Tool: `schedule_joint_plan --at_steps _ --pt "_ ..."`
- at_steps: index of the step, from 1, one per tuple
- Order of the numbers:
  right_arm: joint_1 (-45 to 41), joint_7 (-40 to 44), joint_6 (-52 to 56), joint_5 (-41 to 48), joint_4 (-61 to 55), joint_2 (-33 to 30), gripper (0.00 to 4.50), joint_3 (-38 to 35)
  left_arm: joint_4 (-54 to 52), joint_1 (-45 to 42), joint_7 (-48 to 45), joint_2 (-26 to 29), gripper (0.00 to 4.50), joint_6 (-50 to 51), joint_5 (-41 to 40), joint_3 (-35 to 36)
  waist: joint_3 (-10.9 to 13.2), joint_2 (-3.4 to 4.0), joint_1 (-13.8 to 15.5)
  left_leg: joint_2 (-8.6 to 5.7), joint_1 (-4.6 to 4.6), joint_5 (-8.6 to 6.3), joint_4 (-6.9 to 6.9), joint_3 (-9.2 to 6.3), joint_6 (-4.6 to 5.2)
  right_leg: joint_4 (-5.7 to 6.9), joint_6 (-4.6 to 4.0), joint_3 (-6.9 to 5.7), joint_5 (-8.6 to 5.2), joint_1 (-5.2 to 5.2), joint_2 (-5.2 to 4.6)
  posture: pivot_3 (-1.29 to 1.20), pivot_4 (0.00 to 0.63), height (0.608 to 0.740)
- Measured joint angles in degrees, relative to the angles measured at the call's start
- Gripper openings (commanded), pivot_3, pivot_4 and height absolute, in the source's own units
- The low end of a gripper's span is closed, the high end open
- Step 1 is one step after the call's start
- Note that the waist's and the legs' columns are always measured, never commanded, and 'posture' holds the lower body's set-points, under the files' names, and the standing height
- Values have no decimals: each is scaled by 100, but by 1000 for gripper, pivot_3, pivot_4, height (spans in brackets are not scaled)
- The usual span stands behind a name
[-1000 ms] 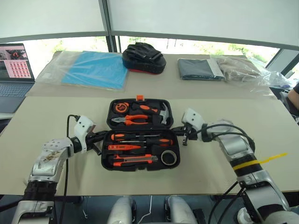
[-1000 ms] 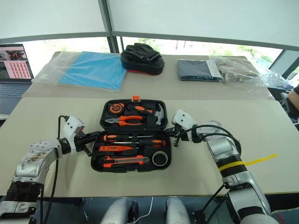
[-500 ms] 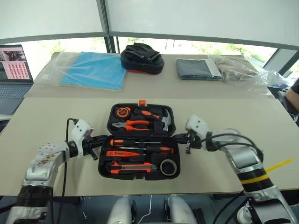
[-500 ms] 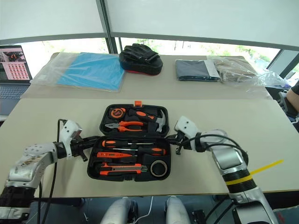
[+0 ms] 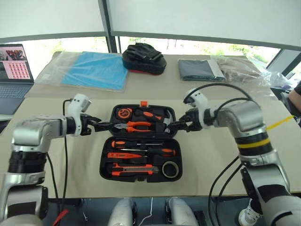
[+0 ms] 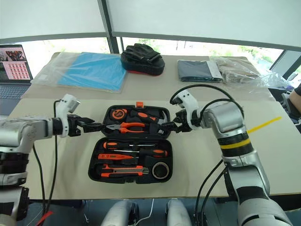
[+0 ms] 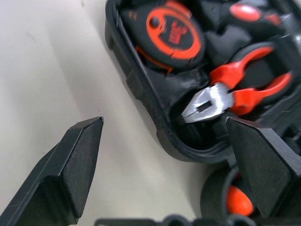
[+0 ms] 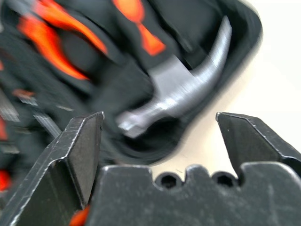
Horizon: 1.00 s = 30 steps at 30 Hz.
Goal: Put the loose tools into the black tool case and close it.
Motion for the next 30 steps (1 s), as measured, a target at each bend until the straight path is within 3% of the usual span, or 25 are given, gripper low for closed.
schedule_joint_plan --at_steps 9,13,18,22,30 --pt "-309 -371 -37 -200 614 197 4485 206 -33 -11 526 -215 4500 139 105 -102 -1 -2 -18 8 16 0 0 0 -1 -11 1 3 1 8 -1 0 150 740" --pt "-443 -546 -27 -266 1020 361 4500 144 16 -22 721 -433 3490 48 187 -98 -2 -3 -19 11 75 3 -1 1 -6 -7 -5 7 3 54 -2 0 150 740" --pt "-596 -739 47 -322 1391 531 4500 68 412 -186 946 -793 1760 -275 227 0 -10 -3 4 16 92 43 -3 -3 -16 6 -24 6 16 62 0 0 150 740" --pt "-599 -828 98 -315 1459 616 4500 -64 551 -238 1046 -910 635 -285 217 161 -12 -4 -13 20 92 50 -7 -2 -21 9 -32 6 22 58 3 0 150 740" --pt "-596 -878 163 -314 1464 665 4500 -170 479 -240 1112 -935 399 -66 166 303 -13 -5 -27 19 83 50 -9 -1 -21 5 -28 8 25 49 1 0 150 740"
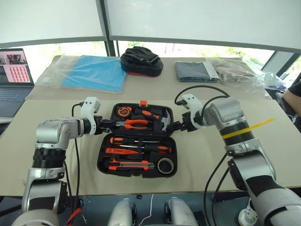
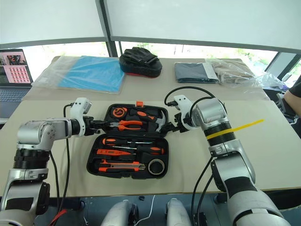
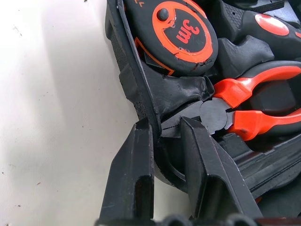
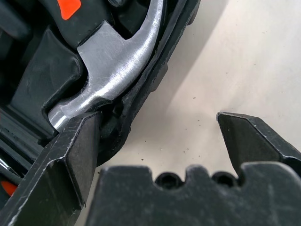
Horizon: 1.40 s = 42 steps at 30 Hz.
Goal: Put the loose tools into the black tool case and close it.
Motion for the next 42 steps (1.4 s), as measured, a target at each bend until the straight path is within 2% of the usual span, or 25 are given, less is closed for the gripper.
schedule_joint_plan --at_steps 3,4,5,9,10,13,18,19,21,22,27,35,36,38,40,42 --pt "0 -73 69 2 -23 30 4500 -56 5 1 26 -34 397 38 -12 56 0 0 -1 0 -2 0 0 0 0 0 -1 0 0 -2 -1 0 150 740" --pt "-1 -130 131 12 -25 65 3978 -129 0 4 25 -33 396 47 -18 67 0 0 -1 0 -3 0 0 0 0 0 -1 0 0 -3 -1 0 150 740" --pt "-1 -137 186 36 -31 84 3805 -176 -11 9 23 -32 396 47 -26 69 0 0 -1 0 -6 0 -1 0 0 0 -1 0 1 -6 -2 0 150 740" --pt "1 -242 444 139 -132 153 3805 -343 -214 178 -136 132 396 -160 -39 -40 1 0 -1 0 -24 -1 -6 -1 0 -6 -1 -2 1 -22 -5 0 150 740" --pt "7 -250 477 176 -132 178 3734 -408 -264 228 -199 196 1186 -233 -37 -79 1 0 -4 0 -27 -1 -10 0 0 -8 -1 -1 2 -26 -6 0 150 740" --pt "28 -248 568 275 -192 187 3734 -503 -418 416 -391 357 1968 -440 -32 -110 1 0 -19 -5 -28 0 -46 5 0 -18 -3 3 2 -41 -10 0 150 740" --pt "117 -275 635 356 -355 149 3734 -616 -521 547 -518 392 3826 -444 -143 -49 2 0 -20 -6 -46 2 -75 7 -4 -27 -4 2 1 -59 -6 0 150 740" --pt "132 -296 643 375 -383 147 3976 -650 -515 549 -516 392 3883 -425 -165 -19 2 0 -20 -6 -60 3 -73 9 -4 -27 -3 3 1 -73 -6 0 150 740" --pt "154 -329 664 415 -478 128 4411 -661 -503 544 -513 396 3890 -376 -240 67 2 -1 -20 -8 -78 6 -69 10 -6 -24 -3 4 2 -91 -6 0 150 740" --pt "159 -353 674 432 -513 116 4468 -662 -502 536 -513 399 3890 -321 -254 105 2 -1 -20 -8 -78 6 -69 9 -6 -24 -3 4 2 -92 -6 0 150 740" --pt "220 -427 807 474 -665 96 4468 -765 -384 306 -482 440 3890 51 -478 481 5 -1 -9 -9 -81 7 -70 8 -6 -26 -2 2 1 -94 -3 0 150 740" --pt "212 -667 1159 557 -773 90 4468 -866 -125 244 -366 508 3890 211 -447 441 5 -1 -6 -10 -84 6 -72 7 -6 -23 -2 0 1 -94 -2 0 150 740" --pt "212 -706 1170 556 -782 91 4492 -865 -98 244 -353 508 3632 218 -441 421 5 -1 -6 -10 -84 6 -72 7 -6 -23 -2 -1 1 -94 -3 0 150 740" --pt "212 -796 1189 554 -797 102 3962 -864 -97 243 -337 509 3247 228 -439 373 5 -1 -6 -10 -84 6 -72 7 -6 -23 -2 0 1 -94 -3 0 150 740" --pt "212 -858 1186 561 -814 146 3484 -868 -97 243 -323 510 2578 249 -439 339 5 -1 -6 -10 -84 6 -72 7 -6 -23 -2 0 1 -93 -3 0 150 740" --pt "207 -880 1177 568 -827 202 2682 -864 -105 238 -328 510 1696 252 -450 299 5 -1 5 -10 -84 6 -72 6 -6 -23 -2 -1 1 -92 -3 0 150 740"
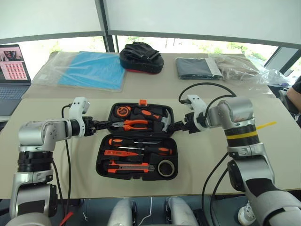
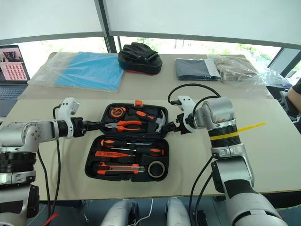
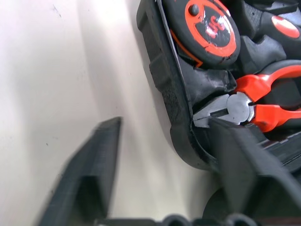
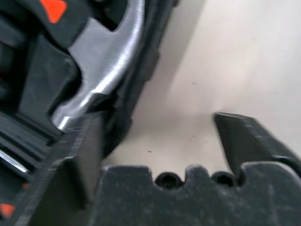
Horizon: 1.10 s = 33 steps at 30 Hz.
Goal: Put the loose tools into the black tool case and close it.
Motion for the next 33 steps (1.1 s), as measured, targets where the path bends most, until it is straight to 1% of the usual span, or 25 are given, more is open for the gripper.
schedule_joint_plan --at_steps 1,4,5,6,8,12,17,18,20,22,23,26,29,30,31,33 --pt "-15 -15 -5 0 1 14 2401 3 -20 -9 -14 0 1397 -2 -17 -8 0 0 6 -1 0 0 0 -1 0 0 0 0 0 0 -1 0 150 740" --pt "-121 -21 -4 31 78 38 1352 27 -77 -26 -25 -9 273 -8 -46 -10 0 0 11 -2 3 0 1 0 0 0 1 0 0 3 -2 0 150 740" --pt "-137 -22 -3 41 99 72 1037 32 -100 -32 -22 -44 0 -7 -48 -12 0 0 11 -2 5 0 1 -1 0 -1 0 0 0 4 -1 0 150 740" --pt "-147 -20 6 62 118 99 653 22 -94 -33 -5 -65 0 -5 -47 -1 0 0 12 -2 7 1 1 -1 -1 -1 0 0 0 6 -1 0 150 740" --pt "-173 -28 22 78 150 127 60 -2 -87 -33 61 -125 0 -7 -31 24 -1 -1 16 -1 19 4 3 -3 -1 -2 0 -1 0 19 -2 0 150 740" --pt "-164 -218 55 68 295 257 60 -311 -8 15 154 -378 0 -15 -57 280 -2 -3 24 -3 57 8 4 -5 3 -7 1 -4 1 60 -5 0 150 740" --pt "20 -227 -252 110 235 289 60 -522 -23 147 199 -517 0 -31 -166 557 -2 -3 20 -2 59 8 4 -8 3 -9 2 -5 1 63 -5 0 150 740" --pt "314 78 -779 131 -161 112 60 -258 -109 319 103 -557 0 -340 -200 619 -1 -2 23 -2 55 8 2 -8 3 -14 3 -6 2 61 -6 0 150 740" --pt "725 383 -1581 117 -621 -115 60 -93 -242 689 -234 -582 0 -1087 -225 672 5 -1 19 -4 27 7 0 -5 3 -14 5 -3 3 33 -8 0 150 740" --pt "1003 585 -2252 61 -988 -322 60 41 -376 1000 -545 -642 0 -1810 -223 737 5 -1 18 -6 -21 10 1 -1 -1 -2 7 1 6 -15 -8 0 150 740" --pt "1271 833 -2977 -77 -1301 -594 60 250 -495 1242 -800 -678 0 -2363 -223 766 6 -2 22 -5 -43 18 1 -4 -14 5 7 -6 8 -31 -6 0 150 740" --pt "1751 1147 -4214 -386 -1758 -944 60 466 -646 1582 -1124 -681 0 -3211 -161 786 7 -3 23 -3 -50 17 -2 -2 -13 -8 8 -9 7 -34 -4 0 150 740" --pt "2442 1334 -5832 -823 -2148 -1265 60 616 -831 2026 -1365 -735 0 -4390 121 807 7 -4 26 -4 -52 2 -3 1 11 -23 12 -8 6 -32 -6 0 150 740" --pt "2580 1381 -6153 -910 -2191 -1328 60 637 -860 2133 -1418 -736 0 -4636 197 807 7 -4 25 -4 -52 1 -3 2 12 -26 14 -8 5 -30 -7 0 150 740" --pt "2791 1420 -6778 -1096 -2211 -1436 60 670 -870 2278 -1512 -725 0 -5166 423 765 8 -5 23 -4 -52 0 -2 7 14 -30 16 -7 6 -28 -7 0 150 740" --pt "3076 1436 -7551 -1304 -2213 -1552 60 676 -905 2513 -1660 -636 0 -5944 730 690 8 -6 23 -2 -43 -1 -1 8 15 -45 16 -8 6 -18 -6 0 150 740"
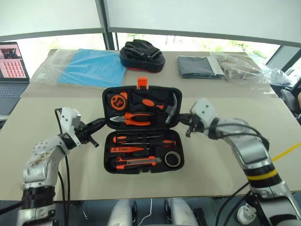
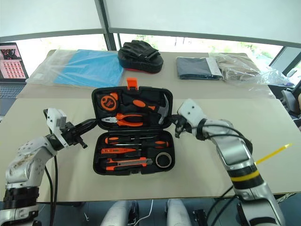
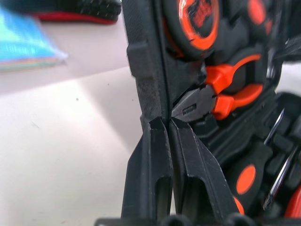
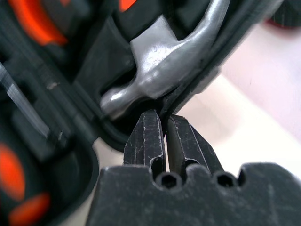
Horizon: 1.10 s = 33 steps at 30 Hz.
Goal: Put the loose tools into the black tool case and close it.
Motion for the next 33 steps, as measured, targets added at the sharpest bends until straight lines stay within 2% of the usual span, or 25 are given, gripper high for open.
schedule_joint_plan --at_steps 5,6,7,10,14,16,19,22,26,27,28,29,33 --pt "842 -203 -2002 -543 118 -277 60 -121 -142 891 -207 226 0 -2366 854 -136 -3 3 10 6 49 -13 -8 9 14 -45 0 1 0 50 -7 0 150 740" --pt "970 -228 -2338 -622 198 -323 830 -158 -143 1070 -204 227 0 -2651 906 -165 -3 3 23 8 68 -23 -7 8 16 -50 1 -2 -1 73 -7 0 150 740" --pt "1095 -205 -2578 -655 266 -410 1087 -179 -146 1173 -204 234 670 -2845 954 -188 -3 4 43 8 89 -28 -7 8 19 -55 3 -5 -2 95 -8 0 150 740" --pt "1624 -31 -2980 -732 639 -659 2127 -222 49 1729 -250 355 1634 -3198 1106 -232 -3 3 40 14 110 -38 -6 26 24 -53 4 7 -8 105 -13 0 150 740" --pt "1737 -60 -3178 -741 761 -660 3500 -335 229 1752 -243 573 3084 -3142 1091 -228 -2 4 43 25 116 -26 4 25 14 -42 -1 7 -4 106 -2 0 150 740" --pt "1788 -52 -3198 -709 741 -690 4077 -486 379 1700 -258 704 3099 -2947 1038 -193 -2 4 44 25 119 -24 4 26 12 -37 -2 8 -4 105 -1 0 150 740" --pt "2092 155 -2922 -368 527 -850 3519 -744 720 1302 -320 810 3099 -2406 835 -186 -2 4 111 25 116 -22 5 22 12 -34 -2 2 -5 105 -1 0 150 740" --pt "2460 440 -2522 33 159 -1028 2458 -951 794 804 -391 825 2303 -1962 608 -276 -2 3 147 20 113 -23 6 22 13 -36 5 3 0 108 -4 0 150 740" --pt "3290 945 -1859 683 -766 -1354 1173 -1149 1097 -270 -513 755 890 -1339 503 -593 -4 2 192 19 112 -21 10 21 17 -39 6 0 2 110 4 0 150 740" --pt "3564 1126 -1720 860 -1177 -1483 676 -1152 1231 -634 -603 746 477 -1151 522 -813 -5 2 191 12 111 -20 10 14 18 -34 8 2 1 114 3 0 150 740" --pt "3622 1204 -1699 911 -1335 -1494 489 -1120 1246 -720 -630 746 230 -1094 526 -872 -6 0 163 17 113 -21 10 18 17 -38 8 2 1 114 7 0 150 740" --pt "3693 1255 -1693 956 -1476 -1497 109 -1128 1279 -802 -667 737 0 -1052 537 -962 -6 -1 125 17 112 -21 9 22 18 -38 8 8 1 113 7 0 150 740" --pt "3914 1439 -1193 764 -2061 -1682 50 -688 1657 -1298 -1038 739 0 -683 684 -1476 -7 -5 95 15 111 -21 12 21 17 -36 8 6 0 110 15 0 150 740"
